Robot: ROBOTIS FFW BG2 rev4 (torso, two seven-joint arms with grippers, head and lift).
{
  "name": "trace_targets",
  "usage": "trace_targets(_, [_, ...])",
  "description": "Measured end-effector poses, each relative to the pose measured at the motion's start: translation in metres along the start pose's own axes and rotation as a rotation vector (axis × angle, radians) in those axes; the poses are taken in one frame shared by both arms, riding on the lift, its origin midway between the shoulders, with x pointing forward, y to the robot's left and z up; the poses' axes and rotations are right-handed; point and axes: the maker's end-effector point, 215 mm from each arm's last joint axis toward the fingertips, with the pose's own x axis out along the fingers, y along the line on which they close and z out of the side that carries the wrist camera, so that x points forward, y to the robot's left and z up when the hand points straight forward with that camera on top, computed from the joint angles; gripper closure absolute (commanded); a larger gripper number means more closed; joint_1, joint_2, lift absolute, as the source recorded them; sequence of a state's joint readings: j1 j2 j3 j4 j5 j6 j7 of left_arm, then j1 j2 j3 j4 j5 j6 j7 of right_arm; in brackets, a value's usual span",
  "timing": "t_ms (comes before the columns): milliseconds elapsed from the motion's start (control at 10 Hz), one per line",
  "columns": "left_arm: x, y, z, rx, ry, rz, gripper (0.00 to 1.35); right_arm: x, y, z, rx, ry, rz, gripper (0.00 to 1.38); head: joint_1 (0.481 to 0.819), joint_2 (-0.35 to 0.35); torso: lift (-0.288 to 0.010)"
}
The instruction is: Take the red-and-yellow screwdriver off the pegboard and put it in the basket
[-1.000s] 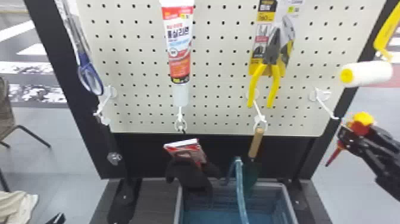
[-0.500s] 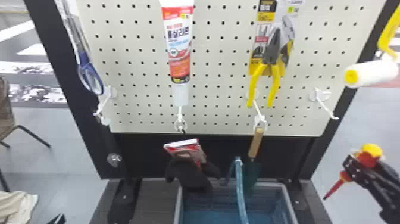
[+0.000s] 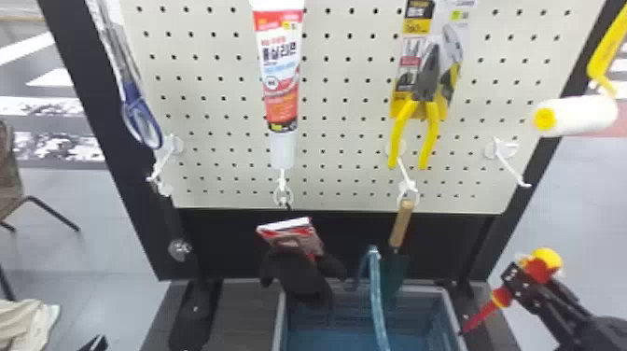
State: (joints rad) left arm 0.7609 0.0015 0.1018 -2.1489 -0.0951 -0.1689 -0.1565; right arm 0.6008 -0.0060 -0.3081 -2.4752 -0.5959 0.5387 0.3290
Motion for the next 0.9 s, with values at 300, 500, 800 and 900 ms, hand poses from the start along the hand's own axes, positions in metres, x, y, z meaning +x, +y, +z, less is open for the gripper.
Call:
trace_targets(300, [0.001, -0.002, 0.000, -0.004, 0.000, -0.002, 0.12, 0.004, 0.010, -0.014, 0.125, -0.005, 0.010, 1.24, 0.549, 0.000, -0.100])
trace_targets(500, [0.002, -0.003, 0.001, -0.008, -0.002, -0.002, 0.12, 0.011, 0.009, -0.034, 0.208, 0.004, 0.015, 1.24, 0.549, 0.000, -0.100])
trace_targets(800, [0.002, -0.006, -0.002, -0.018, -0.001, -0.005, 0.12, 0.029, 0.015, -0.061, 0.285, 0.028, 0.045, 1.24, 0.549, 0.000, -0.100])
trace_targets(900, [0.003, -0.007, -0.002, -0.021, -0.001, -0.007, 0.12, 0.032, 0.018, -0.068, 0.299, 0.038, 0.055, 1.24, 0.549, 0.000, -0.100])
